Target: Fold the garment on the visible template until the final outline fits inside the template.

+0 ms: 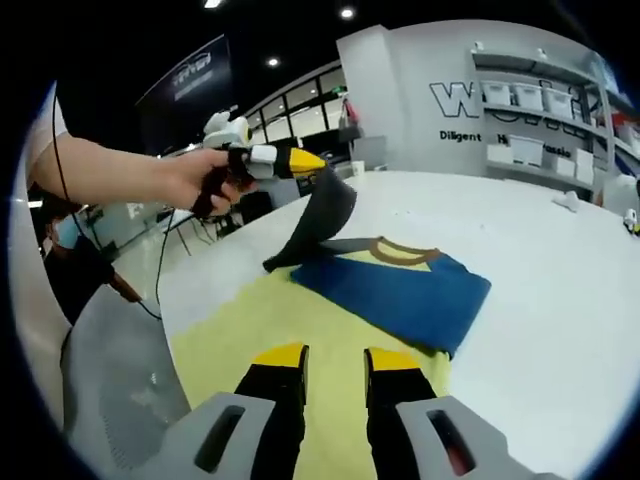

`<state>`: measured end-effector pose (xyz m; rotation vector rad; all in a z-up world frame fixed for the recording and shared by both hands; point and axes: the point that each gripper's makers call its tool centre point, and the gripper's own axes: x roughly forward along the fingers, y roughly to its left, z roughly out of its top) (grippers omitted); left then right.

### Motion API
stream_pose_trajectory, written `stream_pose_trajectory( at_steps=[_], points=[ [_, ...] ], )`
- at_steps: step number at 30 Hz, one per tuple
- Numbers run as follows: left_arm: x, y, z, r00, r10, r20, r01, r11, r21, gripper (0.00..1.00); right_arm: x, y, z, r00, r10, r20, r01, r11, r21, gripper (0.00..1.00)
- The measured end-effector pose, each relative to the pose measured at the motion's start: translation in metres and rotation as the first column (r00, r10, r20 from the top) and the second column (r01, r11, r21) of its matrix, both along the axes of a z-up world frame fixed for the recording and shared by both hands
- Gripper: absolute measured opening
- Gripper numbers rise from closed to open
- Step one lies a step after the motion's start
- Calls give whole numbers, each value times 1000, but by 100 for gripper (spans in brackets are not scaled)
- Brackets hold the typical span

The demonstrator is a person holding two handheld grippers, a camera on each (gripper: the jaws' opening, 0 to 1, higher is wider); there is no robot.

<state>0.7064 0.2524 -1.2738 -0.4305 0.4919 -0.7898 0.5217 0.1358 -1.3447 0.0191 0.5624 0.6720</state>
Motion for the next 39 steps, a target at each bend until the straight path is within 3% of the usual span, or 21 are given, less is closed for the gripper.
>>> stream_pose_trajectory(
  at_steps=[4,6,9,13,16,23,34,39],
  points=[
    [-1,-26,-18,1000,-11,-14,11,999,33,2,0,-2,-1,1000,-2,-4,2,1000,-4,16],
    [-3,-34,-30,1000,-28,-9,29,995,92,2,0,-3,-1,1000,-3,-6,3,1000,-6,16],
    [-7,-51,-44,999,-34,-27,37,991,126,2,-1,-4,-2,1000,-2,-11,2,1000,-11,16],
    [-10,-61,-63,998,-46,-44,54,978,199,2,-2,-7,-4,1000,-3,-19,3,1000,-17,16],
    [-14,-70,-71,996,-65,-55,75,973,218,2,-2,-8,-4,1000,-2,-23,2,1000,-22,16],
    [-21,-93,-73,992,-112,-65,123,970,208,2,0,-10,-5,1000,-8,-28,7,1000,-26,16],
    [-21,-119,-77,986,-125,-106,144,970,195,2,-3,-17,-7,999,-24,-39,23,999,-31,16],
    [-30,-126,-69,984,-148,-101,161,976,143,12,-3,-17,-7,999,-25,-41,23,999,-31,17]
  ],
)
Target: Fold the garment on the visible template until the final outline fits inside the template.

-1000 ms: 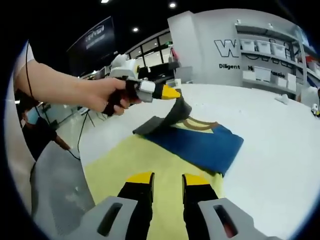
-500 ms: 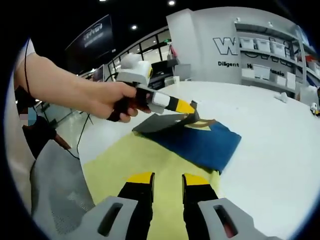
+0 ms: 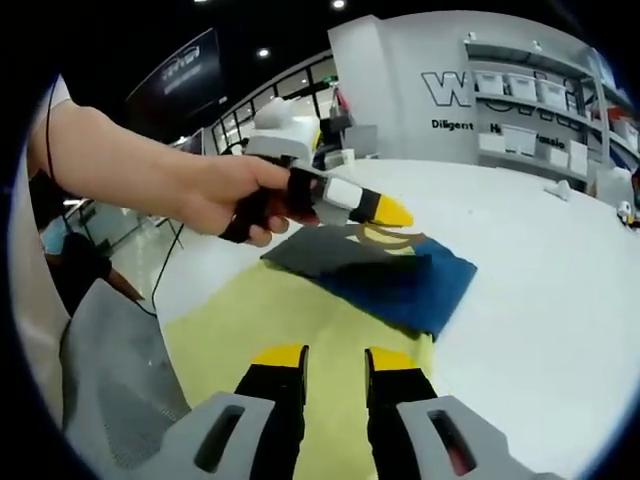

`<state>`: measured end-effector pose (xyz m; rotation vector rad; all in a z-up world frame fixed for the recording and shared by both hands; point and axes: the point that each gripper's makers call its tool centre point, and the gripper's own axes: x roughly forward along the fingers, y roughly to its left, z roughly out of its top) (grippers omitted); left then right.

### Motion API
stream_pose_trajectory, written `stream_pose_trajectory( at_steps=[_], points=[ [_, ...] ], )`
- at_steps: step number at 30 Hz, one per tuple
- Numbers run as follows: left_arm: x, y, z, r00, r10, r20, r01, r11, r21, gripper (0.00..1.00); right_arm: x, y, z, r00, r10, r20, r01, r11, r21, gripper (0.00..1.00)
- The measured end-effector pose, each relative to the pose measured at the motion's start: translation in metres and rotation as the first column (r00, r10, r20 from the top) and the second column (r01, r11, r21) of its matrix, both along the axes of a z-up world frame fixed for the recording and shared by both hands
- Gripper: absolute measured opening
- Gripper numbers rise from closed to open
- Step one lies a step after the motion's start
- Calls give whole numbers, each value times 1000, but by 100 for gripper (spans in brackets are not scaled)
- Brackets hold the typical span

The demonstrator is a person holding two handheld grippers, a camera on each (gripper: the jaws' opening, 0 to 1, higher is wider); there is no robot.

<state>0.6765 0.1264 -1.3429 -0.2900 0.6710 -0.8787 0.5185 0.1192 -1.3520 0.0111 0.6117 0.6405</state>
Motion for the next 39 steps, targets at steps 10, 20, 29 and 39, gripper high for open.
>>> stream_pose_trajectory(
  at_steps=[10,20,29,39],
  points=[
    [-49,59,1,996,-91,13,91,995,29,15,-4,6,-6,999,35,-4,-35,999,-20,17],
    [-134,153,-18,952,-300,60,282,937,207,17,-23,8,-21,984,179,-21,-181,980,-85,21],
    [-201,223,-43,874,-486,25,438,807,396,17,-69,18,-39,918,388,-84,-396,913,-100,21],
    [-260,266,-69,709,-704,-24,586,571,575,13,-114,15,-58,823,553,-131,-569,800,-191,16]
  ],
)
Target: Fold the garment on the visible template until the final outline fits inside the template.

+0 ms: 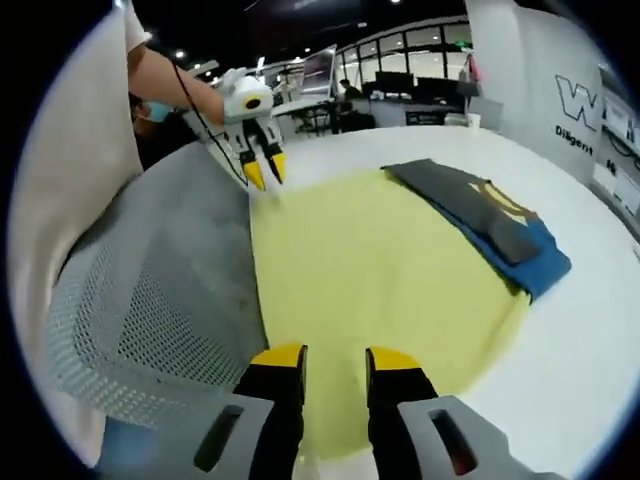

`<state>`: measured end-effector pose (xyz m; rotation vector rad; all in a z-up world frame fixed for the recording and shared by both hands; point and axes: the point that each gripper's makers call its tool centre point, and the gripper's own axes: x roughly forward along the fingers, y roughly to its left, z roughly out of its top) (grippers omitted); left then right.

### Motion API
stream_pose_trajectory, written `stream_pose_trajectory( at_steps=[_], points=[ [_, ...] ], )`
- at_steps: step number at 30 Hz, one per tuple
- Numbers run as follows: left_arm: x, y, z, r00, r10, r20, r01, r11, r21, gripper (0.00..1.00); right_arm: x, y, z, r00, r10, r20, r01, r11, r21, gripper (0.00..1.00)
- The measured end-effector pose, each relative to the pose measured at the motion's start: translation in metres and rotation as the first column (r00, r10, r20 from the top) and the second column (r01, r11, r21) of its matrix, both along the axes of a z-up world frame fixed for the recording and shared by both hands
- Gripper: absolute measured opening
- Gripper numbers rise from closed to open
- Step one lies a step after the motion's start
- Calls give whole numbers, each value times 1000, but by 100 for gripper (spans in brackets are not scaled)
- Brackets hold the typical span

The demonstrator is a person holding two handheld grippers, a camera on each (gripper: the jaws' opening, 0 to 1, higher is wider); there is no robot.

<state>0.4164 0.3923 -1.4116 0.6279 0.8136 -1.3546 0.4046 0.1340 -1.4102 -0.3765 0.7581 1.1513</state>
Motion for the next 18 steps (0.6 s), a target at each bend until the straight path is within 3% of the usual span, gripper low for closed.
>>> stream_pose_trajectory(
  at_steps=[9,18],
  points=[
    [-18,25,-19,986,-153,63,143,980,141,12,-22,-13,-11,991,120,54,-113,987,-112,12],
    [-14,28,-25,981,-171,94,153,973,176,10,-33,-28,-18,985,155,78,-140,976,-169,11]
  ],
)
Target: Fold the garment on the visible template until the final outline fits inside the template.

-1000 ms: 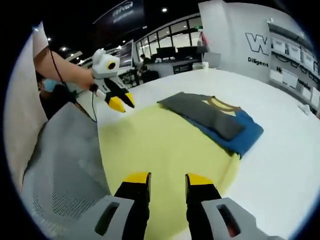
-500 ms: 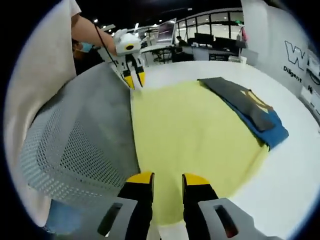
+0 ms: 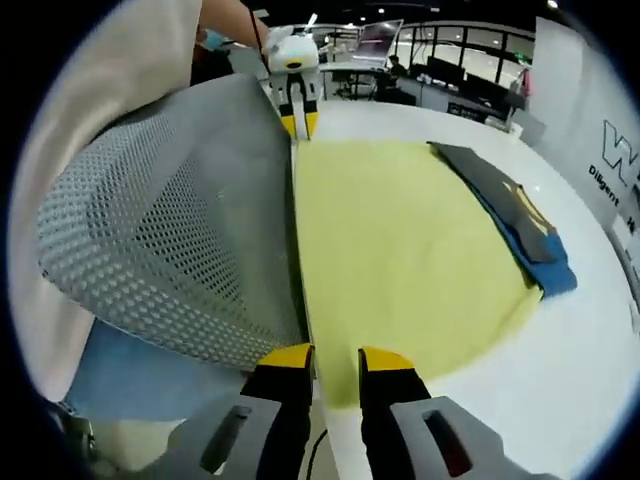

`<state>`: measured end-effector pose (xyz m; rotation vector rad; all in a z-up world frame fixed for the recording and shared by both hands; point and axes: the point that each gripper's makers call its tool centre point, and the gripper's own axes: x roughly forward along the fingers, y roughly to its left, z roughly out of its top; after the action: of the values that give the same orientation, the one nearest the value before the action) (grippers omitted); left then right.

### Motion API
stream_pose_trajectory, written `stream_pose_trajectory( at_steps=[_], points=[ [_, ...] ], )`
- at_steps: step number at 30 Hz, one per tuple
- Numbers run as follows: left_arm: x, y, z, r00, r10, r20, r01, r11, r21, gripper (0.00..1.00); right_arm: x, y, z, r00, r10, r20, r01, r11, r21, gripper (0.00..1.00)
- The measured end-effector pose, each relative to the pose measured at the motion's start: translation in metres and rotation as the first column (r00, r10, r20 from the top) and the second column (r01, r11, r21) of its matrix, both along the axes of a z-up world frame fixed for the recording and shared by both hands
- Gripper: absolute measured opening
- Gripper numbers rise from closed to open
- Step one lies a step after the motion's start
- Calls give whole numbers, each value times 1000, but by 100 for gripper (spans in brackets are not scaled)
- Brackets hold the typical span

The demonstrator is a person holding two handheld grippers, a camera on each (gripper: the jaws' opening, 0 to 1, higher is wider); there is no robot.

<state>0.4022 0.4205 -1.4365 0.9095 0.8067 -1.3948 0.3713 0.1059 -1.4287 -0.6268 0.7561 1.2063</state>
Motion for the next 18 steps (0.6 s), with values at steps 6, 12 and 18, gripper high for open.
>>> stream_pose_trajectory(
  at_steps=[6,12,18],
  points=[
    [2,-2,-6,1000,-8,0,8,1000,11,8,-4,-7,-4,1000,20,4,-20,999,-28,10],
    [1,-3,-7,1000,6,-16,-6,1000,3,7,-5,-19,-12,999,37,16,-36,996,-82,7],
    [1,-3,-7,999,28,-23,-29,1000,-7,4,-3,-22,-15,999,43,29,-39,994,-106,3]
  ],
)
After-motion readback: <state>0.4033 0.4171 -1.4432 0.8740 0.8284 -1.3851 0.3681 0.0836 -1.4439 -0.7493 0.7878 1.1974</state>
